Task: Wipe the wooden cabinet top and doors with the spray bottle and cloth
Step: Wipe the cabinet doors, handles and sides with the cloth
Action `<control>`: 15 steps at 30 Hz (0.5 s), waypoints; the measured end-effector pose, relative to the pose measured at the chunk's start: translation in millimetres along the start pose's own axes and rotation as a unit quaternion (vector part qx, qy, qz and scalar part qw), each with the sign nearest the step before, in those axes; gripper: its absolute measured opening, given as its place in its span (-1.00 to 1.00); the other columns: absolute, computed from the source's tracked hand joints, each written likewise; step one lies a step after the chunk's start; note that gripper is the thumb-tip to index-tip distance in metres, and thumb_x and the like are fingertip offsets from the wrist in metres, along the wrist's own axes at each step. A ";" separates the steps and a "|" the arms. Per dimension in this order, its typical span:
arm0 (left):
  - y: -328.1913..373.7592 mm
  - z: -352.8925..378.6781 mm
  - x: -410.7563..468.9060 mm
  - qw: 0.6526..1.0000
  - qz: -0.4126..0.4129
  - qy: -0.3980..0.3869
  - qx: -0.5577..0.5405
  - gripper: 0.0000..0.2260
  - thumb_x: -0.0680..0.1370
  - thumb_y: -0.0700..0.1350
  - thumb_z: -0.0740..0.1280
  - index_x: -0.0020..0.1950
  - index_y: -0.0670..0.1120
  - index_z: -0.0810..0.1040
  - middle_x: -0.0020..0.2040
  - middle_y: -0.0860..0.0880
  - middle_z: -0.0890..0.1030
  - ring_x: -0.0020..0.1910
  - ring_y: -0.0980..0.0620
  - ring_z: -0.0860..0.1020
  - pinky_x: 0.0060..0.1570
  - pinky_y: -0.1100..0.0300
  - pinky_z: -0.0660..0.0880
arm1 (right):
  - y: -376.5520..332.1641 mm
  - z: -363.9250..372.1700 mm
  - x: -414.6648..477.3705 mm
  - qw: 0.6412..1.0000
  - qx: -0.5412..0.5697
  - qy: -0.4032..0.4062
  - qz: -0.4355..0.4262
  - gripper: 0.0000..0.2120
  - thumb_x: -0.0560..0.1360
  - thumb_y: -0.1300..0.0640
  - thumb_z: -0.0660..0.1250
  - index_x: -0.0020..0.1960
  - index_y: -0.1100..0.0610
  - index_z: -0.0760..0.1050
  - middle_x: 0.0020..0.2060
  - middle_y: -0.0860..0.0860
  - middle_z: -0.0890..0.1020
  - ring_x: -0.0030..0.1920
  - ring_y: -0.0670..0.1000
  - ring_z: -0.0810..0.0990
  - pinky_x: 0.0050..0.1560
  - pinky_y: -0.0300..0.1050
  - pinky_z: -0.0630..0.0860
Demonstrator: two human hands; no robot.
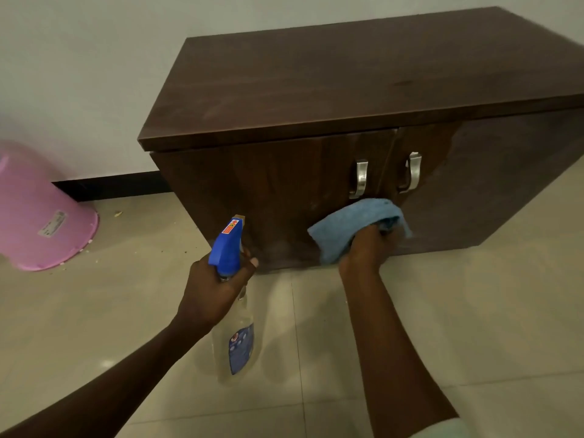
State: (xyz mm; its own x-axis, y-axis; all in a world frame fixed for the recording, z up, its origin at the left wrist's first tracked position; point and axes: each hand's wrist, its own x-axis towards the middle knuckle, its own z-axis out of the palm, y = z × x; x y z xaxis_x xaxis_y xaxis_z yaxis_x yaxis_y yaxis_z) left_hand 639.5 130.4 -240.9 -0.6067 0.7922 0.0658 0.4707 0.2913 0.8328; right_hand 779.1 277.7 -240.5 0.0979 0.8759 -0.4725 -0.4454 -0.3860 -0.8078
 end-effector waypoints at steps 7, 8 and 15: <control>-3.2 -1.5 -2.5 1.000 -0.021 -0.012 0.020 -0.80 0.48 -0.11 0.39 -0.21 0.07 0.39 -0.38 -0.06 0.55 -0.46 0.13 0.53 -0.44 0.45 0.42 | 49.2 14.8 4.3 0.950 -0.235 0.062 -0.195 -0.77 0.49 0.34 0.25 -0.26 0.09 0.34 -0.36 -0.09 0.43 -0.31 -0.04 0.45 -0.27 -0.40 0.36; -4.2 -1.7 -2.3 0.999 -0.020 -0.013 0.023 -0.80 0.48 -0.11 0.39 -0.22 0.07 0.39 -0.39 -0.05 0.55 -0.47 0.12 0.53 -0.42 0.44 0.41 | 56.1 13.6 2.7 0.955 -0.236 0.043 -0.177 -0.80 0.50 0.31 0.26 -0.23 0.08 0.37 -0.33 -0.09 0.46 -0.27 0.00 0.50 -0.30 -0.42 0.32; -6.2 -5.8 -4.0 0.999 -0.029 -0.008 0.023 -0.81 0.48 -0.09 0.39 -0.21 0.07 0.40 -0.37 -0.03 0.57 -0.45 0.12 0.54 -0.42 0.46 0.39 | 8.0 2.1 35.0 0.975 -0.017 0.151 -0.161 -0.71 0.58 0.36 0.13 0.01 0.07 0.57 -0.22 -0.10 0.58 -0.22 -0.08 0.58 -0.29 -0.49 0.41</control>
State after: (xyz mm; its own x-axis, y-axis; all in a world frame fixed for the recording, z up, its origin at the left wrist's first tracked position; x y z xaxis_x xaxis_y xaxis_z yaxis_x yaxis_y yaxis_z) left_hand 635.3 122.3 -243.1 -0.6233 0.7819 0.0095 0.4650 0.3608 0.8085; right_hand 777.1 305.9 -262.7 0.4881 0.8295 -0.2715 -0.3187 -0.1202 -0.9402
